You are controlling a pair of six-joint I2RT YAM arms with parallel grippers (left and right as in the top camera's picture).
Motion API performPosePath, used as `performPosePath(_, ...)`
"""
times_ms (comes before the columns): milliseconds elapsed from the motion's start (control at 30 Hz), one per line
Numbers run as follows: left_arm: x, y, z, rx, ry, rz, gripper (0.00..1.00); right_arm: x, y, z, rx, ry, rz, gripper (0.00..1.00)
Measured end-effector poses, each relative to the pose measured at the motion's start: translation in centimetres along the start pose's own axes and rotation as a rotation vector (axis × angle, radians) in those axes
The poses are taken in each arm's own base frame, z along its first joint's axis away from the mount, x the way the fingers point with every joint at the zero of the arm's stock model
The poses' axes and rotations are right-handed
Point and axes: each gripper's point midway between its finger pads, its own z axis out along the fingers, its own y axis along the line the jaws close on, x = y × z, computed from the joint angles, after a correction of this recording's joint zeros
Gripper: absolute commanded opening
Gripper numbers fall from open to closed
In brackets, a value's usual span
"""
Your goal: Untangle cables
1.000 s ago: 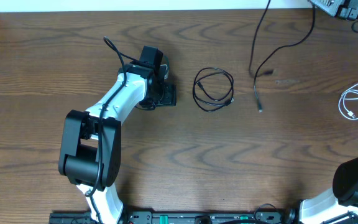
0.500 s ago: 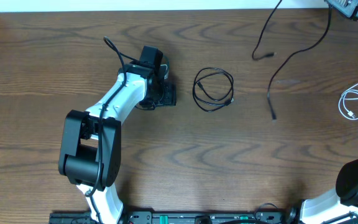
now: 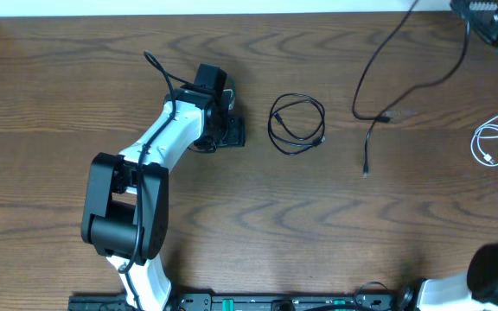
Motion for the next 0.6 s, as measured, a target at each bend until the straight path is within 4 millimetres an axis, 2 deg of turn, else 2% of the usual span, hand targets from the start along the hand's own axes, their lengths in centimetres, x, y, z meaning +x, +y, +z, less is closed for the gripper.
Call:
performPosePath(233, 0.0, 0.0, 0.0, 0.000, -0.001, 0.000, 0.66, 1.7, 1.4, -4.8, 0.264, -0.160, -0.116, 0.01)
performPosePath(433, 0.0, 0.0, 0.0, 0.000, 0.000, 0.000, 0.66, 1.1, 2.1, -9.4, 0.459, -0.312, -0.233, 0.01)
performPosePath(600, 0.0, 0.0, 0.0, 0.000, -0.001, 0.000, 0.66, 0.3, 0.9, -12.3, 0.600, -0.398, -0.233, 0.01)
